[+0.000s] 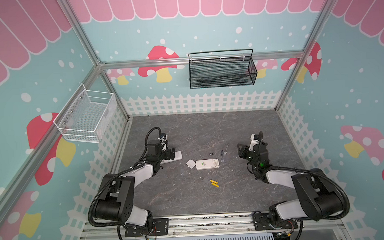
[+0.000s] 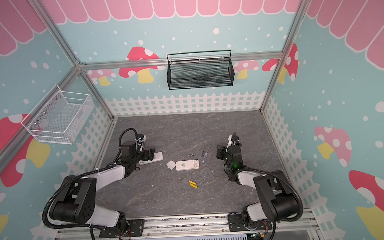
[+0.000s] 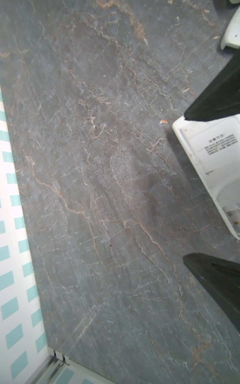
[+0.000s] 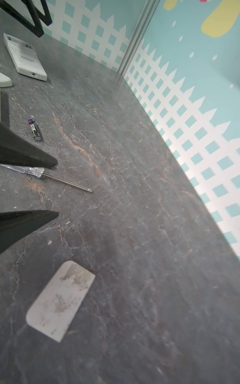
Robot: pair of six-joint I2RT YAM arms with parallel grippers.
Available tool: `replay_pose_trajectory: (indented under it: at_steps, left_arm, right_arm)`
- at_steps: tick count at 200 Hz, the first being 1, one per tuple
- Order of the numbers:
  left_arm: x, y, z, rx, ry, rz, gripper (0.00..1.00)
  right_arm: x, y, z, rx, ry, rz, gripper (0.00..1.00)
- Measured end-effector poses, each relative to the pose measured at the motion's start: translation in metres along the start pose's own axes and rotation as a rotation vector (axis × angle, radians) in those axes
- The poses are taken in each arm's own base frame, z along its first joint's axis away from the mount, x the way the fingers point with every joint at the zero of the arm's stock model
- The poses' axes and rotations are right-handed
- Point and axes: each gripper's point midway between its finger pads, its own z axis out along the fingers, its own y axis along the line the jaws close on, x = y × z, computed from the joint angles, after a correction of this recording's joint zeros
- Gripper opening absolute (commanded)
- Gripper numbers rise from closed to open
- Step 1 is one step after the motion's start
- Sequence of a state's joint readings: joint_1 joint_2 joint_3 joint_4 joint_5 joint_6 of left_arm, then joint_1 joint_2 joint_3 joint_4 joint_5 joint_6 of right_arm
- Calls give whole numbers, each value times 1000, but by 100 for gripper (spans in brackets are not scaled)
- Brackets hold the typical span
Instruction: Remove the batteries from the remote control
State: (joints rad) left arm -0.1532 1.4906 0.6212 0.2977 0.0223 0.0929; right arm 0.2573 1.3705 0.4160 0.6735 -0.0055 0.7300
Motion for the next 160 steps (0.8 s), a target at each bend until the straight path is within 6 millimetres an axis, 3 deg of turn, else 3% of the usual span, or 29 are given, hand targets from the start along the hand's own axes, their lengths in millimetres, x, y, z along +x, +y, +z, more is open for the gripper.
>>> replay_pose_trajectory:
  at_steps: [20, 35, 72, 102, 125, 160]
  left_arm:
    - [-8, 3, 0, -17, -33, -2, 99]
    - [-9, 5, -1, -30, -48, -5, 99]
    - [-9, 9, -2, -50, -57, -12, 99]
    - [-10, 12, -2, -52, -65, -20, 99]
    - [-10, 14, -3, -45, -67, -25, 99]
    - [-10, 16, -5, -13, -83, -47, 99]
  right_arm:
    - [-28, 11, -13, -2, -74, -98, 74]
    - [-47, 15, -24, 11, -137, -173, 88]
    - [-81, 12, -48, 105, -249, -390, 92]
    - [-103, -11, -58, 216, -313, -541, 92]
    - [-100, -43, -61, 297, -320, -603, 92]
    - [-68, -92, -54, 379, -235, -636, 92]
